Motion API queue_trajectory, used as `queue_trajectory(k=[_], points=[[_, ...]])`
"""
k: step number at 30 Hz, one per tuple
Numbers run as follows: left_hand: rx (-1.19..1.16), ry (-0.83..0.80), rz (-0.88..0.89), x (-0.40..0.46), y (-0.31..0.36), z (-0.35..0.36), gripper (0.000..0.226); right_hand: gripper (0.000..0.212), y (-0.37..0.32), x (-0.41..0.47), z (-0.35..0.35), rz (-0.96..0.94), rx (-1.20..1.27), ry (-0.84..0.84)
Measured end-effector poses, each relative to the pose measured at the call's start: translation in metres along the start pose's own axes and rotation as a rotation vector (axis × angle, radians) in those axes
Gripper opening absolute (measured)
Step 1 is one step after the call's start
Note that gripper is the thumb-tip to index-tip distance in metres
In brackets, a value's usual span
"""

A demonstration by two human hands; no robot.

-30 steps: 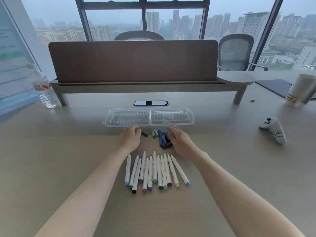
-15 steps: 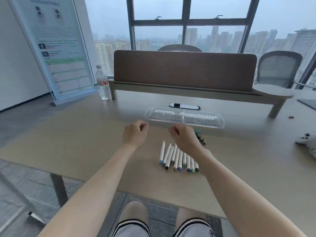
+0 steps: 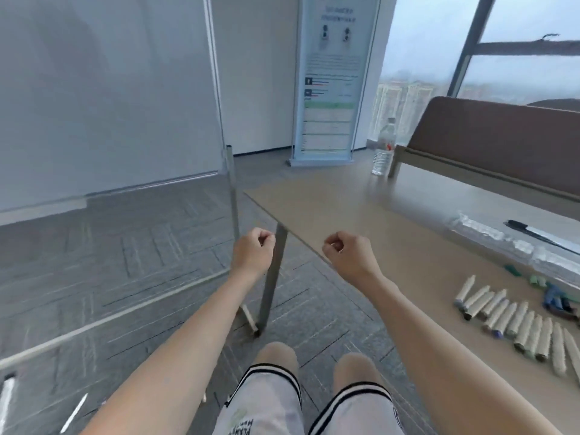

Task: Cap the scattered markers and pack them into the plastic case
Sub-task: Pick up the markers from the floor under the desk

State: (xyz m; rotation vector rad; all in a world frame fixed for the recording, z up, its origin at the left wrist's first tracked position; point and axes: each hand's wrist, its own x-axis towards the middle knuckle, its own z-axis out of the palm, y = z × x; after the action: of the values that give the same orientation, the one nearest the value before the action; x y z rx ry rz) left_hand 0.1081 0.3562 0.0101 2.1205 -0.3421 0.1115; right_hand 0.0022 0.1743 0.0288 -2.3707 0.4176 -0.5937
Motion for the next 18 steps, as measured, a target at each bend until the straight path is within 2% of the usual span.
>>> queue_trajectory(k=[7,18], points=[[-0.005,0.125,-0.166,-0.025,-0.078,-0.080,0.016,0.010,-0.052,-0.003,0.071,-0.106,0.029,-0.233],[-0.017,0.205,-0.311,-0.061,-0.151,-0.136,0.014,0.014,-0.090,-0.016,0.152,-0.146,0.049,-0.455]])
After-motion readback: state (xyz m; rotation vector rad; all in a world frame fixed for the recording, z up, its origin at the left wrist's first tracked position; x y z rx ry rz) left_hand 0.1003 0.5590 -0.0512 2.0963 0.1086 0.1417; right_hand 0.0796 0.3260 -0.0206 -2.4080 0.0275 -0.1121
